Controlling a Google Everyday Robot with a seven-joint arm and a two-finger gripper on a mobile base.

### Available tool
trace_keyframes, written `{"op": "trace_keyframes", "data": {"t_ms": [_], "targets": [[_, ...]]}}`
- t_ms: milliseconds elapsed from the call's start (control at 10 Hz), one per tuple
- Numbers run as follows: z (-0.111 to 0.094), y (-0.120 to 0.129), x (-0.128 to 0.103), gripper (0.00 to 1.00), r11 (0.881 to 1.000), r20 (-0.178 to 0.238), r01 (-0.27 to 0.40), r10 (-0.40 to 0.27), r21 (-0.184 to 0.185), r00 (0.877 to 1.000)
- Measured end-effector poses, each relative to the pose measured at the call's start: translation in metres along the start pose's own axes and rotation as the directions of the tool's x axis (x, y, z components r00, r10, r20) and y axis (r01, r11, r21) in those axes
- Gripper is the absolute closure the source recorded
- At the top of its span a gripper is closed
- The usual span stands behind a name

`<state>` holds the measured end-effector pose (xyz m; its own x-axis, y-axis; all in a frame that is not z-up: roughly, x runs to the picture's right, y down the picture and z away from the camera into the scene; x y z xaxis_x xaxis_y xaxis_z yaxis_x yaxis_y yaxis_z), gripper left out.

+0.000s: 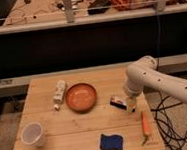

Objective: Place the eraser in the ceramic cup

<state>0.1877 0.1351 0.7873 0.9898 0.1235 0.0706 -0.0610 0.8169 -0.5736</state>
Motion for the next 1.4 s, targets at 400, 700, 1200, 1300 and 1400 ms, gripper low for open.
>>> {"op": "trace_keyframes", "data": {"t_ms": [400,700,1200,1300,1400], "targets": [[0.020,-0.002,-0.004,0.20,1.000,0.018,0.009,-0.009,-0.018,1.000],[0.032,-0.002,-0.002,0.20,0.999,0.027,0.006,-0.005,-0.031,1.000],[0.052,-0.009,0.004,0.20,0.999,0.027,-0.001,0.002,-0.049,1.000],[0.057,-0.009,0.006,0.20,0.999,0.024,-0.001,0.003,-0.055,1.000],[0.063,-0.010,0.006,0.20,0.998,0.024,0.001,0.000,-0.058,1.000]]}}
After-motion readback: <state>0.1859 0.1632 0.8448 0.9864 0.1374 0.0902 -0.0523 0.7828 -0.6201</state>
